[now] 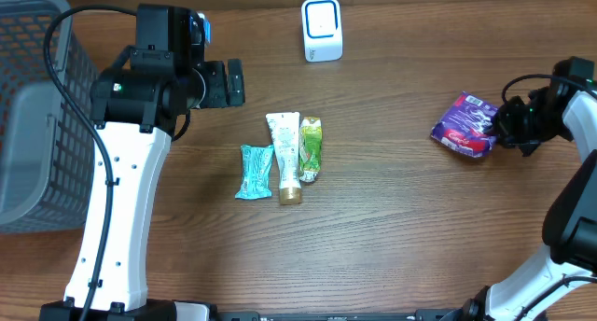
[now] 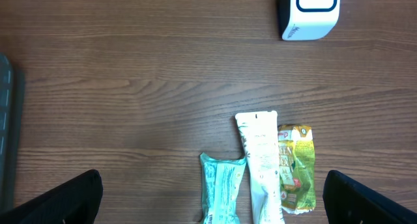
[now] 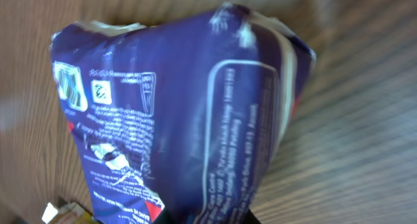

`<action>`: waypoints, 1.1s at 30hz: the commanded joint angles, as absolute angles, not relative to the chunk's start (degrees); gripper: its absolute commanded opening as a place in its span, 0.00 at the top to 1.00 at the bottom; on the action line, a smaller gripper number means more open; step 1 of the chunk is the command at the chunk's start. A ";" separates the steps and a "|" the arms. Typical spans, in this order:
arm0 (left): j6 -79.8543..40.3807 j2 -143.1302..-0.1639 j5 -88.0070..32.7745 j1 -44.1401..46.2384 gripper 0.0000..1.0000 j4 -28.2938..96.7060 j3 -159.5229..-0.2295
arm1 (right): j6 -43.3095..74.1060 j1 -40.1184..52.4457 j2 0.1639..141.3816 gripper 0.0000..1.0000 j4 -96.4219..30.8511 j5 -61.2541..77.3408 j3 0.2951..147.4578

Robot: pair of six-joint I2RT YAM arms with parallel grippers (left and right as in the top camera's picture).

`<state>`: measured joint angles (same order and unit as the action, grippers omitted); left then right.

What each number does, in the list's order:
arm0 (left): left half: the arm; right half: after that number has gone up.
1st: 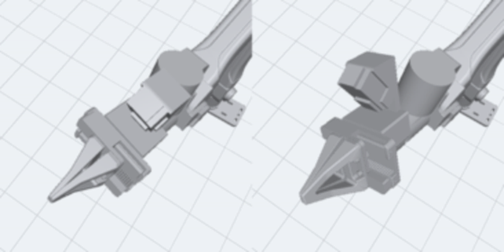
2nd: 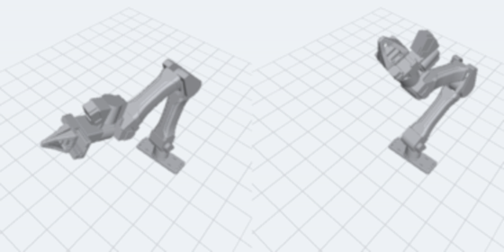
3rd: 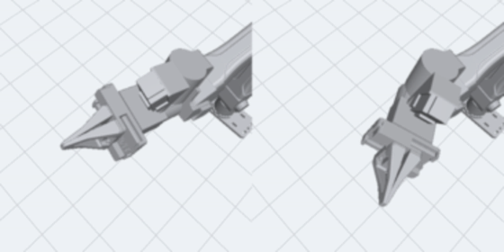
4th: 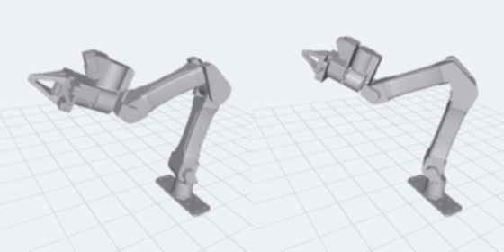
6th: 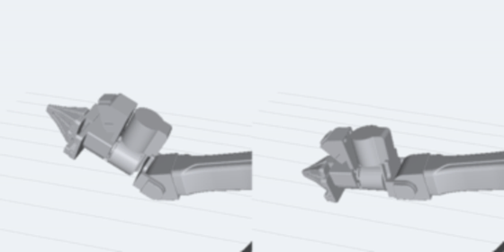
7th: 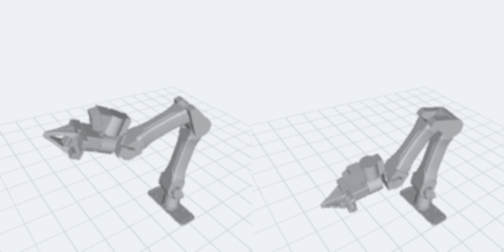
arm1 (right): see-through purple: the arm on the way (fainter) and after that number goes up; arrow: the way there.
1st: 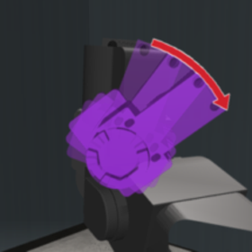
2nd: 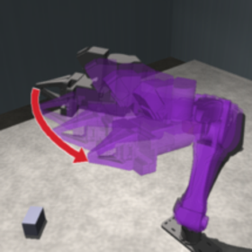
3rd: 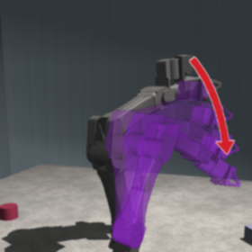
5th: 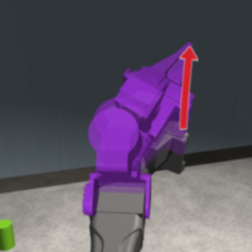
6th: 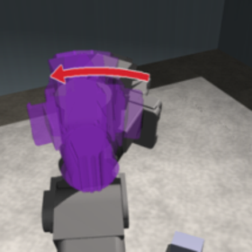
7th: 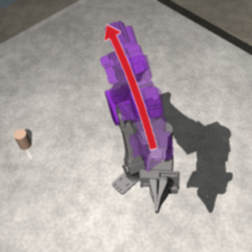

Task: Scan the item barcode
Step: 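Carry the purple pack right and set it down at the table's right, then move the right gripper to the green tea pouch and grasp it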

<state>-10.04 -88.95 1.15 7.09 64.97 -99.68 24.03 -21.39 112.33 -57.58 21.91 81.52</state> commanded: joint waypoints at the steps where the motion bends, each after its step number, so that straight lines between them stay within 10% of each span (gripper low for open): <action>1: -8.78 -89.03 1.52 7.09 0.00 64.93 -99.46 | 23.22 -21.93 110.50 0.55 -58.65 20.21 81.43; 4: -8.78 -89.03 1.52 7.09 0.00 64.93 -99.46 | 20.12 -21.41 108.92 0.10 -60.25 19.92 81.76; 6: -8.78 -89.03 1.50 7.09 0.00 64.93 -99.46 | 19.66 -21.08 107.57 0.02 -61.89 18.59 82.56; 24: -8.78 -89.03 1.50 7.09 0.00 64.93 -99.46 | 15.25 8.75 99.57 0.05 -58.37 24.25 86.98; 33: -8.78 -89.03 1.50 7.09 0.00 64.93 -99.46 | 21.06 27.53 106.52 0.27 -50.72 12.99 86.21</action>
<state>-10.04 -88.95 1.15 7.09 64.97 -99.68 19.20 24.25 104.77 -51.62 18.31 86.63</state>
